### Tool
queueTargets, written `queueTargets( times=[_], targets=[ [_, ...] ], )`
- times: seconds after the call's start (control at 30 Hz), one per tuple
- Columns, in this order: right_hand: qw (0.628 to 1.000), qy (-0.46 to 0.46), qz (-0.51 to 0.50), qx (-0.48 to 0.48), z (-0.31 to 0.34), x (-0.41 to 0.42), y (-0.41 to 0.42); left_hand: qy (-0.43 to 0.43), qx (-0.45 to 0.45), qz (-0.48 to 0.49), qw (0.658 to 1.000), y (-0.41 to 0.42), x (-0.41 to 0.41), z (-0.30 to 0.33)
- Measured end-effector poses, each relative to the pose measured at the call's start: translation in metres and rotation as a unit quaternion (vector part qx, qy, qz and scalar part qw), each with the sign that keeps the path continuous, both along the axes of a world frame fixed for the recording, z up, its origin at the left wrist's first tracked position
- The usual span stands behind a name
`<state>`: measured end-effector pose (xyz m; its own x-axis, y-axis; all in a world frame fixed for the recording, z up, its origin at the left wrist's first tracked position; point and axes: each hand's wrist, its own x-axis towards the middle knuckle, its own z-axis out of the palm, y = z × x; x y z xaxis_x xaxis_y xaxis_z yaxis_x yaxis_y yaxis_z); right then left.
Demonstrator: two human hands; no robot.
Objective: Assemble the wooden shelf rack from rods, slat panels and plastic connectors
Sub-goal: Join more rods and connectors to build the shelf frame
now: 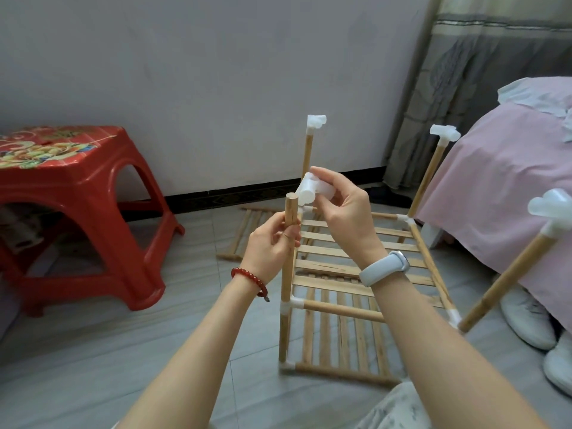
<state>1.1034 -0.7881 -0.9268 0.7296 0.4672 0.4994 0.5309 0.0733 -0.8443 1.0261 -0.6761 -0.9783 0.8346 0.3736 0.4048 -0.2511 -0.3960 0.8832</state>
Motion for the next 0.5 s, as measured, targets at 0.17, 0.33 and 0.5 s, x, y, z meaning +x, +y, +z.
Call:
queueTargets(
  times=[0.17,0.33,0.5],
  targets=[
    [0.995,0.087,-0.001,0.047,0.005,0.001,-0.002,-0.006,-0.006,-0.004,1.000,-0.002,-0.001,0.003],
    [0.986,0.109,0.057,0.110,0.011,-0.002,0.000,0.000,-0.012,-0.006,1.000,-0.003,-0.001,0.002],
    [0.996,-0.048,0.066,0.017,0.014,-0.001,0.005,0.008,-0.009,-0.009,1.000,0.000,-0.001,0.002]
  ],
)
